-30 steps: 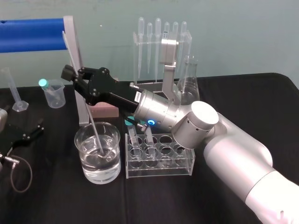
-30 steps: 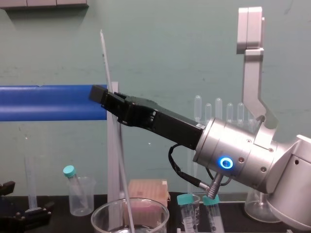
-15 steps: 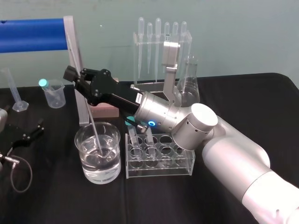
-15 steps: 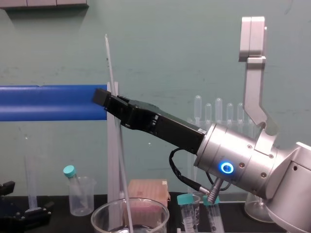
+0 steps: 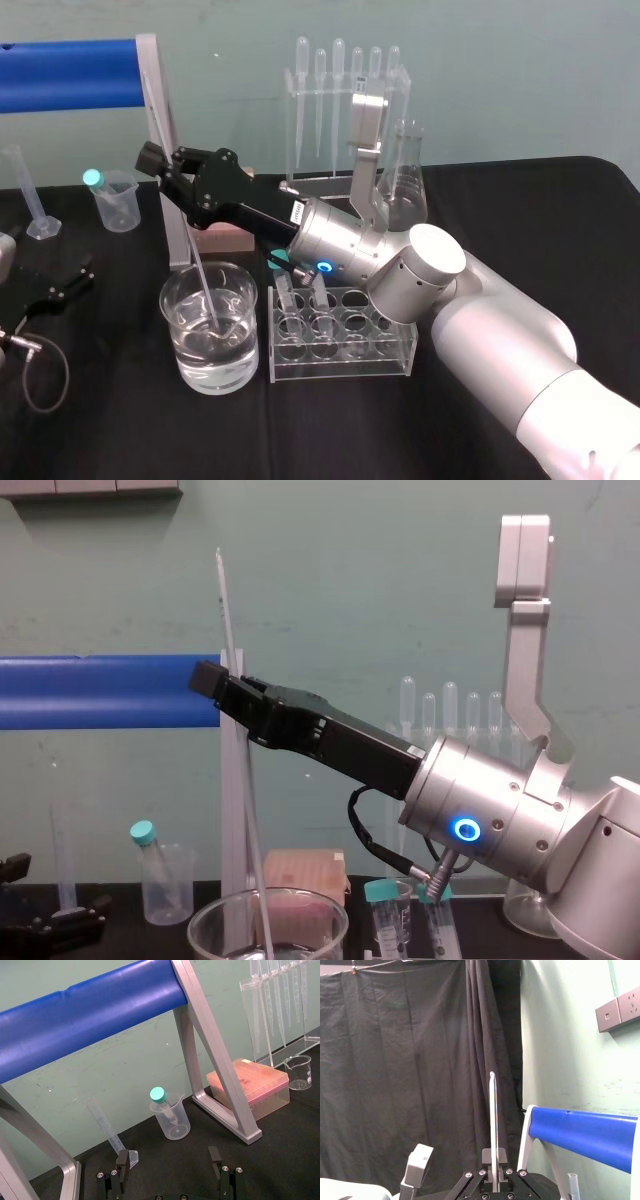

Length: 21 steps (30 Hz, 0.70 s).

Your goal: Hold the thermometer with one hand and immerse one end into the beaker, then reinsert it into the test tube rack.

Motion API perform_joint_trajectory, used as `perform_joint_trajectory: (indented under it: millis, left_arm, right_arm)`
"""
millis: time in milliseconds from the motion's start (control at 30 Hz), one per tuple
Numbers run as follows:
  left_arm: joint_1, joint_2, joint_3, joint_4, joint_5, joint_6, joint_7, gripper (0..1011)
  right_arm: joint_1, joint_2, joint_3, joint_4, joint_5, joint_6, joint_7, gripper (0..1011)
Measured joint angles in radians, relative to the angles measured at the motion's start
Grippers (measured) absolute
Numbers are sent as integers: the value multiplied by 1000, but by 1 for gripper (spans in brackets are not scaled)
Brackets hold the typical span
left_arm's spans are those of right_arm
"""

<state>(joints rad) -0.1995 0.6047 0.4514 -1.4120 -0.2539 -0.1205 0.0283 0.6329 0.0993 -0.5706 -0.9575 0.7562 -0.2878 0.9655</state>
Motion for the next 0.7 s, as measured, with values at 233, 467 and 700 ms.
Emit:
perform_joint_trajectory:
  millis: [233, 467, 700]
  left_arm:
    - [0, 0, 0, 0, 0, 0, 0, 1008]
    - [0, 0, 0, 0, 0, 0, 0, 1008]
    - [0, 0, 0, 0, 0, 0, 0, 1008]
  right_arm:
    - [-1, 0, 0, -2, 0, 0, 0, 55]
    - [0, 1, -1, -2, 0, 0, -2, 55]
    - [0, 1, -1, -2, -1, 0, -2, 56]
